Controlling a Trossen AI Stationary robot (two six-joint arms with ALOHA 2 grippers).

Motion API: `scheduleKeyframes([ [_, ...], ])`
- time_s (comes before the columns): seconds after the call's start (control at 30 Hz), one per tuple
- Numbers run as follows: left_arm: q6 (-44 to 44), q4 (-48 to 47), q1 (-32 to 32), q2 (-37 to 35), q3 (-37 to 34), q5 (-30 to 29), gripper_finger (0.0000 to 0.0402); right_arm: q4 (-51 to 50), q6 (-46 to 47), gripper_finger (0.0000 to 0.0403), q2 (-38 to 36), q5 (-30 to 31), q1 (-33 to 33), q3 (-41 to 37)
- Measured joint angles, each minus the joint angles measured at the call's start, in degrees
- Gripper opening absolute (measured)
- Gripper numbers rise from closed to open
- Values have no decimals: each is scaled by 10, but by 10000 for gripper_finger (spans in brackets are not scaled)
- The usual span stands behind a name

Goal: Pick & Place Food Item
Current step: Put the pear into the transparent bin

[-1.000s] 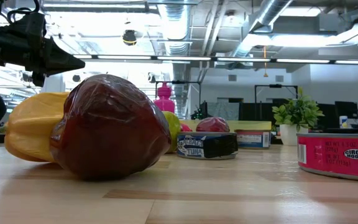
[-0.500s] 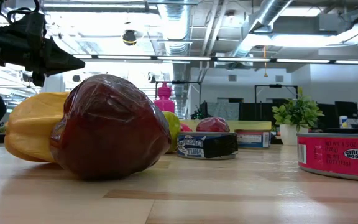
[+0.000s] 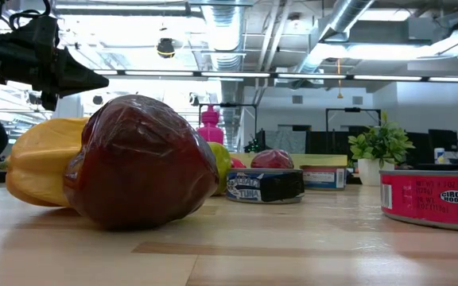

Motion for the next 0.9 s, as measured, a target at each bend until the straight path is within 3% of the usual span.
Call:
scheduleKeyframes([
  [0.67,0,1,0,0,0,0,1,54,-11,304,-4,-38,-4,-38],
  [0.9,4,2,0,0,0,0,1,51,-12,326,-13,-44,-14,-39],
])
